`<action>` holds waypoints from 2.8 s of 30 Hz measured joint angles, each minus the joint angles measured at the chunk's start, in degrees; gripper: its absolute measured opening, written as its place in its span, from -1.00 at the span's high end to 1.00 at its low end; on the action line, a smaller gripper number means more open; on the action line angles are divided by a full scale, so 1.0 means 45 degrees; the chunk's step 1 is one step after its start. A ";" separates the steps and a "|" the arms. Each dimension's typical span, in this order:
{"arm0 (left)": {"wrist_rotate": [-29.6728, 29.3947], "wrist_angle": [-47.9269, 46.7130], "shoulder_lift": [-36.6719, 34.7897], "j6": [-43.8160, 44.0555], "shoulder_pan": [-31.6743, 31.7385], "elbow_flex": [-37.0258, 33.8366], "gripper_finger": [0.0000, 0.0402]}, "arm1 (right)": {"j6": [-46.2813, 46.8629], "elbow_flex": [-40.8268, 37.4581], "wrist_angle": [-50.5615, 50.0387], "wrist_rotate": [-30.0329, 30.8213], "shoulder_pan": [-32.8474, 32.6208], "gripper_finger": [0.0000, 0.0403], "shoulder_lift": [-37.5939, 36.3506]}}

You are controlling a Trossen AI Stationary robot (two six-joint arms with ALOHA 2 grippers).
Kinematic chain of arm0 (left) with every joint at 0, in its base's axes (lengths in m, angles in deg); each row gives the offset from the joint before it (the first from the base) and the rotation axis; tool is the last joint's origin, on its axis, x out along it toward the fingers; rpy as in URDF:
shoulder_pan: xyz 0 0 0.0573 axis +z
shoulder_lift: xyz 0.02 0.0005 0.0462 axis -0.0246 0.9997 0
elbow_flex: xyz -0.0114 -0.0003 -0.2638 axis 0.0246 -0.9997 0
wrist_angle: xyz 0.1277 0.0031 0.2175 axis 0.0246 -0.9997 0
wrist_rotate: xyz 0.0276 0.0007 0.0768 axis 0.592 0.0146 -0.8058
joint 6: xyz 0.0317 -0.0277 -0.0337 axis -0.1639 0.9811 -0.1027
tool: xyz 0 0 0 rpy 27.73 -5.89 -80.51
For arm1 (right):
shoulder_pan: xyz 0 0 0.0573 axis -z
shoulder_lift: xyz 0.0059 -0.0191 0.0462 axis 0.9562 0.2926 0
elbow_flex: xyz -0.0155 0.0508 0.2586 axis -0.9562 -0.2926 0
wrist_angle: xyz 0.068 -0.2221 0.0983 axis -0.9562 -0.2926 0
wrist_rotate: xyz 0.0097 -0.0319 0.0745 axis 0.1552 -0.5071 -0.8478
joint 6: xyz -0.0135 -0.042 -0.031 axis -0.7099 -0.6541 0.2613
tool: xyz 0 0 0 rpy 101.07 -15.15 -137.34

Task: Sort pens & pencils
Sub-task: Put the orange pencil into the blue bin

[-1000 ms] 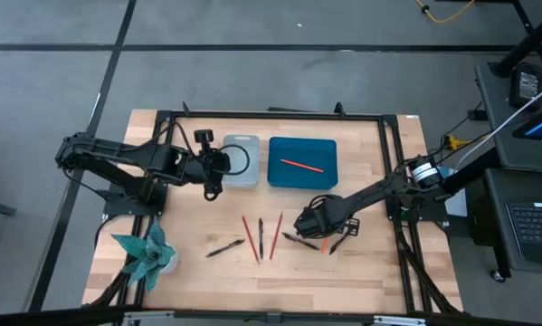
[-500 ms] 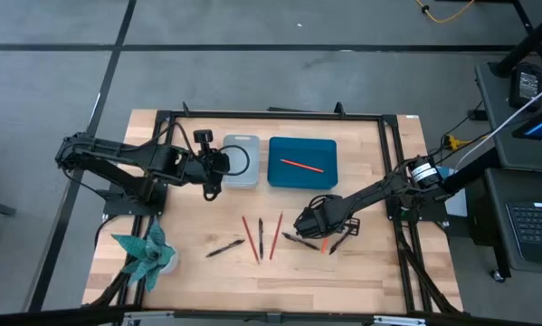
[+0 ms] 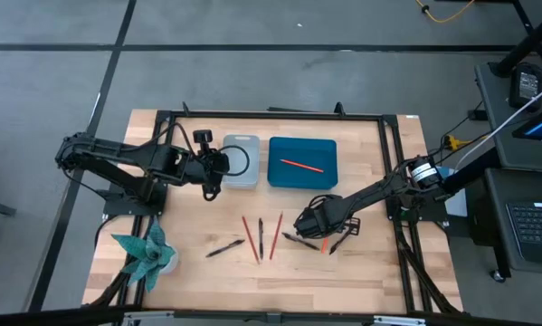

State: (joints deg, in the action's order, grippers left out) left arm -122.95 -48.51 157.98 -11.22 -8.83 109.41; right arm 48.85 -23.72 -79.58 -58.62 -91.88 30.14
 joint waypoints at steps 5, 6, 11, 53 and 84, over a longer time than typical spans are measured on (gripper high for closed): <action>0.0000 0.0000 0.0000 0.0005 0.0000 0.0000 1.00 | -0.0029 -0.0005 0.0001 0.0001 -0.0005 0.65 0.0000; 0.0000 0.0005 0.0000 0.0005 0.0000 0.0000 1.00 | -0.0029 -0.0005 0.0001 0.0001 -0.0005 0.65 0.0000; 0.0000 0.0005 0.0000 0.0010 0.0000 -0.0005 1.00 | -0.0034 -0.0005 0.0001 0.0001 -0.0005 0.65 0.0000; 0.0000 -0.0092 0.0000 0.0233 -0.0004 -0.0005 1.00 | -0.0418 0.0403 -0.0402 -0.0042 -0.0015 0.86 0.0039; 0.0002 -0.0097 0.0010 0.0297 -0.0005 -0.0005 1.00 | -0.0403 0.0423 -0.0790 0.0259 -0.0005 0.89 -0.1202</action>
State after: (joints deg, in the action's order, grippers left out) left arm -122.94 -48.95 158.02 -9.88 -8.85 109.39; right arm 47.03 -21.82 -83.13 -57.45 -91.90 24.73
